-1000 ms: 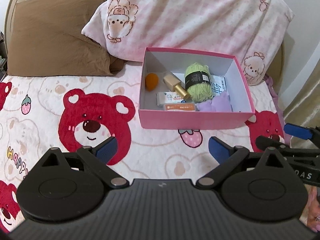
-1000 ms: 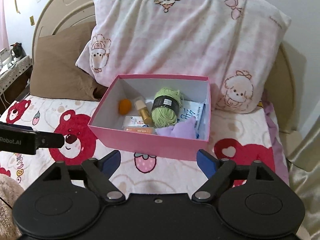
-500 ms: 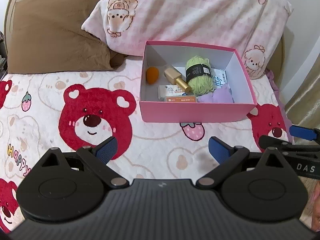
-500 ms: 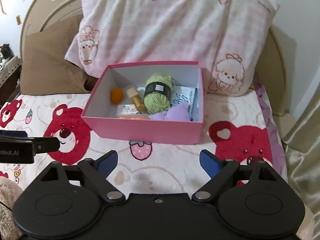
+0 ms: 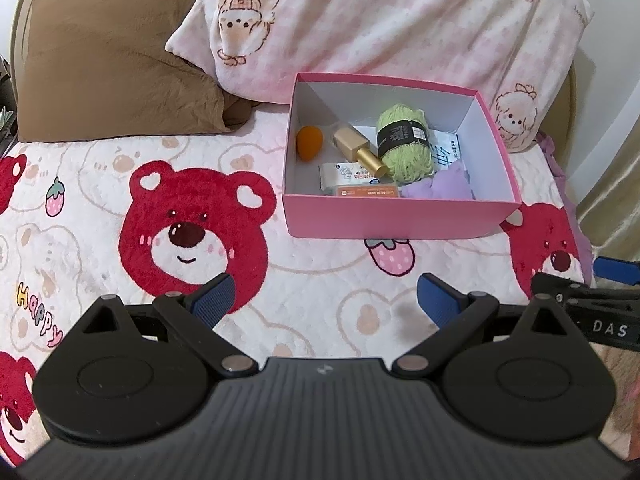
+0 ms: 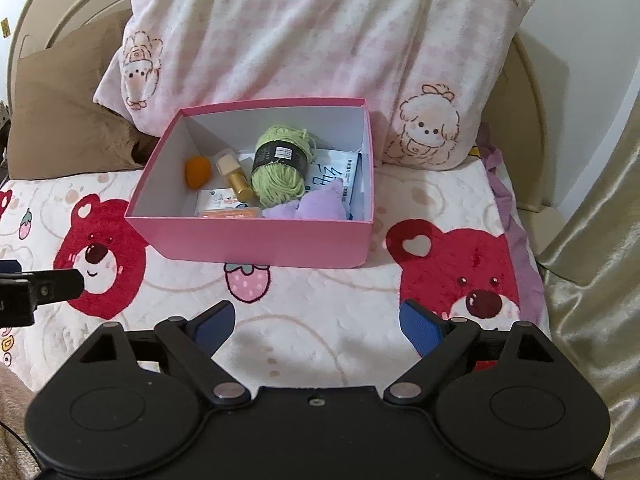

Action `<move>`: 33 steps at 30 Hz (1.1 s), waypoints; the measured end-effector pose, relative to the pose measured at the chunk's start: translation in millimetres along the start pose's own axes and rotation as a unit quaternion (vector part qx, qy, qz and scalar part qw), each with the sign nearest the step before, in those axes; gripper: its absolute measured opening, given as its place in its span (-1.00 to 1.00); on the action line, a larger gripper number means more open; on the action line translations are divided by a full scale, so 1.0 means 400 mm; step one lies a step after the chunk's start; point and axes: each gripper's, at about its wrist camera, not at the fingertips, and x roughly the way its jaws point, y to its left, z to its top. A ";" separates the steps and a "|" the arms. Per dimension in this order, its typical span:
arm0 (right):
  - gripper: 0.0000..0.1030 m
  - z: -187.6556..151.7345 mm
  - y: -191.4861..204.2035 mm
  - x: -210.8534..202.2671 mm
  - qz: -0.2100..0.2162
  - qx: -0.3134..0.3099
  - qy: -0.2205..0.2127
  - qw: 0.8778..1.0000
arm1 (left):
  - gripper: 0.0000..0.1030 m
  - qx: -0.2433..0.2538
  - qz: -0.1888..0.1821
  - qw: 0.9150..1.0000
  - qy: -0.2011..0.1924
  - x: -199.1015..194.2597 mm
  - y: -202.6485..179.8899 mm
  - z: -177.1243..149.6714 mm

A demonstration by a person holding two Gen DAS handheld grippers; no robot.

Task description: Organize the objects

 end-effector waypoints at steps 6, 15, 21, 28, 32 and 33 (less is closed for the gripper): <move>0.78 0.002 -0.002 -0.010 -0.006 0.002 0.001 1.000 | 0.92 -0.003 0.006 1.000 0.008 0.012 0.007 -0.003; 0.78 0.005 -0.005 -0.015 -0.013 0.003 0.005 1.000 | 0.92 -0.001 0.019 1.000 0.020 0.022 0.008 -0.003; 0.78 0.004 -0.007 -0.015 -0.018 0.001 0.007 1.000 | 0.92 -0.003 0.022 0.999 0.024 0.022 0.008 -0.004; 0.78 0.004 -0.007 -0.018 -0.021 0.001 0.008 1.000 | 0.92 -0.003 0.022 0.999 0.026 0.021 0.008 -0.003; 0.78 0.005 -0.006 -0.020 -0.023 -0.002 0.009 1.000 | 0.92 -0.003 0.022 0.999 0.027 0.021 0.007 -0.003; 0.78 0.005 -0.006 -0.020 -0.023 -0.003 0.009 1.000 | 0.92 -0.004 0.023 0.999 0.026 0.019 0.005 -0.004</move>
